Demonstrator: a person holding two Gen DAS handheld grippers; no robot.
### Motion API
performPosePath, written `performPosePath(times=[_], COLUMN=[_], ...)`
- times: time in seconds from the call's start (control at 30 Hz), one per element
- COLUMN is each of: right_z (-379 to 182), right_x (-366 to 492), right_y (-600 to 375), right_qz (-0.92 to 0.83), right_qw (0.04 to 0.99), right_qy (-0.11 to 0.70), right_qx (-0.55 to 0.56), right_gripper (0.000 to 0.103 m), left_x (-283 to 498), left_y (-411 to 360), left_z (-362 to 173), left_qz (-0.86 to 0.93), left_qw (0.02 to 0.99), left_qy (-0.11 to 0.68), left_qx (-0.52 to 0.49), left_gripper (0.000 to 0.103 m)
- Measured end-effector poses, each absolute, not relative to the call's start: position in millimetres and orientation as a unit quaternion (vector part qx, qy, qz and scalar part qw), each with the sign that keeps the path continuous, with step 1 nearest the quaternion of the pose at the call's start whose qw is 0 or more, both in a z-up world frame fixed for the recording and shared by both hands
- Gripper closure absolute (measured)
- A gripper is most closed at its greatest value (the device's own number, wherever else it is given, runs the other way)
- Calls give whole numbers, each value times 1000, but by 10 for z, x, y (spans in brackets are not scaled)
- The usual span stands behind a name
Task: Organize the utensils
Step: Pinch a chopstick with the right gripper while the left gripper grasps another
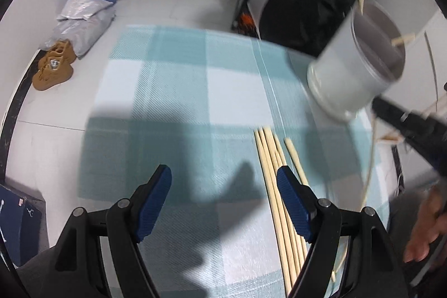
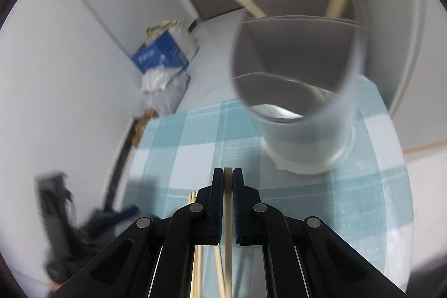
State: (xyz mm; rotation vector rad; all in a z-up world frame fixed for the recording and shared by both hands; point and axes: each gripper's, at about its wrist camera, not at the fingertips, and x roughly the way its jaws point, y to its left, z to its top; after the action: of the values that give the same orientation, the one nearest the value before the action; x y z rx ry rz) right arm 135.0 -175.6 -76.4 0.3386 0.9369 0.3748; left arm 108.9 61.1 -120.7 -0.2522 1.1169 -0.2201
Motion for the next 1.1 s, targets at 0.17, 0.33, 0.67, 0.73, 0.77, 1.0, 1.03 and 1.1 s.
performPosePath(times=[0.17, 0.33, 0.67, 0.73, 0.77, 1.0, 1.03, 1.1], right_z=[-858, -862, -900, -880, -862, -824, -814, -792], right_x=[1309, 1212, 1059, 1061, 1064, 1150, 1158, 1176], right_y=[-2111, -2481, -2611, -2612, -2608, -2596, -2604, -2631], right_qz=[172, 163, 167, 171, 174, 189, 190, 189], right_qw=[844, 844, 868, 871, 872, 877, 877, 876], right_qy=[433, 413, 373, 366, 361, 343, 341, 337], right_qx=[265, 301, 281, 281, 280, 278, 281, 288], right_gripper=[98, 98, 98, 98, 98, 98, 98, 98], left_x=[1023, 968, 962, 1002, 1032, 1133, 1156, 1216], left_y=[492, 351, 299, 293, 275, 214, 209, 206], left_z=[-1225, -1231, -1229, -1238, -1242, -1259, -1261, -1284], left_qz=[-90, -67, -53, -49, -47, -40, -39, -24], left_qw=[835, 843, 842, 837, 835, 815, 811, 800], left_qy=[536, 533, 537, 545, 549, 579, 584, 600], left_qx=[-81, -25, -2, -5, -6, -3, -1, 7], left_gripper=[29, 29, 28, 28, 28, 27, 27, 27])
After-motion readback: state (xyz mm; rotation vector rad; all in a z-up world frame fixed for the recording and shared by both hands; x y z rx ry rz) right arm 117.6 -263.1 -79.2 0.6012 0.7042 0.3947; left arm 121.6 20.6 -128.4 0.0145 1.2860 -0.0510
